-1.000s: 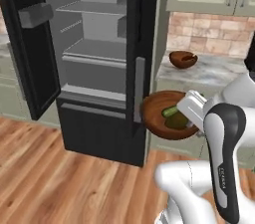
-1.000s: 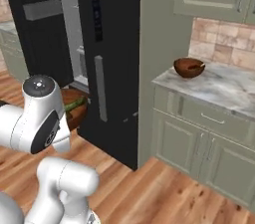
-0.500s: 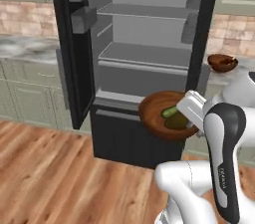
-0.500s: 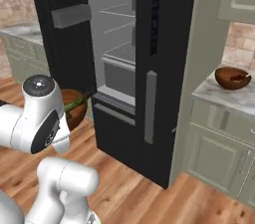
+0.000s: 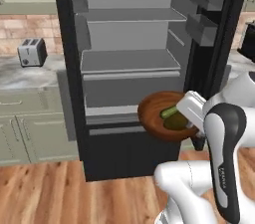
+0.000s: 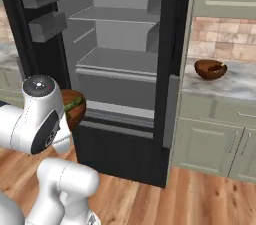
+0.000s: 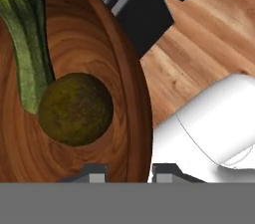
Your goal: Place the bowl with the avocado and squash on the second highest shelf of the fridge. Place the bowl with the fish and steak on the top shelf of the fridge.
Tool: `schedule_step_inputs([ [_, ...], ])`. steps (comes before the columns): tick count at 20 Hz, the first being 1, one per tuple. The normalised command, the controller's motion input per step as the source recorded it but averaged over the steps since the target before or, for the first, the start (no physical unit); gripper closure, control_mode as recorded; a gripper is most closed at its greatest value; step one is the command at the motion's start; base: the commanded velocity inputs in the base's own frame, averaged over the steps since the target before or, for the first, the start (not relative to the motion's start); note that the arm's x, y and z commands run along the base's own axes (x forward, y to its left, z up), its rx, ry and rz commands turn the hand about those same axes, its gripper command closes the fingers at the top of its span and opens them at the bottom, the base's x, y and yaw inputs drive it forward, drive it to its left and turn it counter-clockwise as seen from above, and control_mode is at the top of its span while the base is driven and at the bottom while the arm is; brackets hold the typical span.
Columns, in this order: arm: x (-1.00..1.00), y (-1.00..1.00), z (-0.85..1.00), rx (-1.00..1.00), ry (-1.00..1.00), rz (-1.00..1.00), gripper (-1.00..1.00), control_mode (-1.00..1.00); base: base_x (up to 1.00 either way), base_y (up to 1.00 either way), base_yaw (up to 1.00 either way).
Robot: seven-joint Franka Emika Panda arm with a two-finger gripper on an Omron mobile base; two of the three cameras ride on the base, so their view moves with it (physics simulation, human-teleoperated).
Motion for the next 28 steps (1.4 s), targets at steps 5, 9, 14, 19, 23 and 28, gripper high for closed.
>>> schedule_step_inputs([
  [5, 0.00, 0.00, 0.00, 0.00, 0.00, 0.00, 1.00, 1.00, 0.43, 0.50, -0.19],
  [9, 0.00, 0.00, 0.00, 0.00, 0.00, 0.00, 1.00, 1.00, 0.82, 0.29, -0.13],
  [14, 0.00, 0.00, 0.00, 0.00, 0.00, 0.00, 1.00, 1.00, 0.97, 0.24, -0.15],
  [19, 0.00, 0.00, 0.00, 0.00, 0.00, 0.00, 1.00, 1.00, 0.96, 0.47, -0.12],
  [23, 0.25, 0.04, 0.00, 0.00, 0.00, -0.05, 1.00, -1.00, 0.69, 0.39, -0.11],
  [28, 1.00, -0.04, -0.03, 0.02, 0.00, -0.23, 1.00, -1.00, 0.00, 0.00, 0.00],
])
